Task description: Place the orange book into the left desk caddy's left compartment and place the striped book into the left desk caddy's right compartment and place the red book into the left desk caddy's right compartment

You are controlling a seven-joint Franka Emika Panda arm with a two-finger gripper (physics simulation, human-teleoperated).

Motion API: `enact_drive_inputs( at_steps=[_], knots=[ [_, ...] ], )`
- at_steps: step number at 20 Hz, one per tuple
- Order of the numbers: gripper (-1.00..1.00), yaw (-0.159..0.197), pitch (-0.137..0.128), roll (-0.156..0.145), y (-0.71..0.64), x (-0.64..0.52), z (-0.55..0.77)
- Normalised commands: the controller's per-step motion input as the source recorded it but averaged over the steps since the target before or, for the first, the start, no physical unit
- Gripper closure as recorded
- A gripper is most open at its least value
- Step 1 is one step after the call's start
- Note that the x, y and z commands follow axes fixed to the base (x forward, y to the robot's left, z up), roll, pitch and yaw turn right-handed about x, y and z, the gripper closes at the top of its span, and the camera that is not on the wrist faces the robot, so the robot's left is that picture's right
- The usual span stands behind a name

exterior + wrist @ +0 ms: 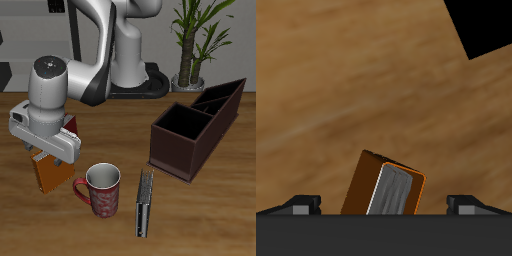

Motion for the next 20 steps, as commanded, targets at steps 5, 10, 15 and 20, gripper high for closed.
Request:
enact_drive_inputs(
  at_steps=[5, 10, 15, 20],
  knots=[
    [1.00, -0.022, -0.001, 0.015, -0.02, -0.03, -0.08],
    [1.00, -0.016, -0.021, 0.030, 0.01, 0.05, 0.00],
    [1.00, -0.028, -0.014, -0.010, -0.09, 0.13, 0.10],
    [1.00, 0.005, -0.042, -0.042, -0.07, 0.15, 0.41]
  ],
)
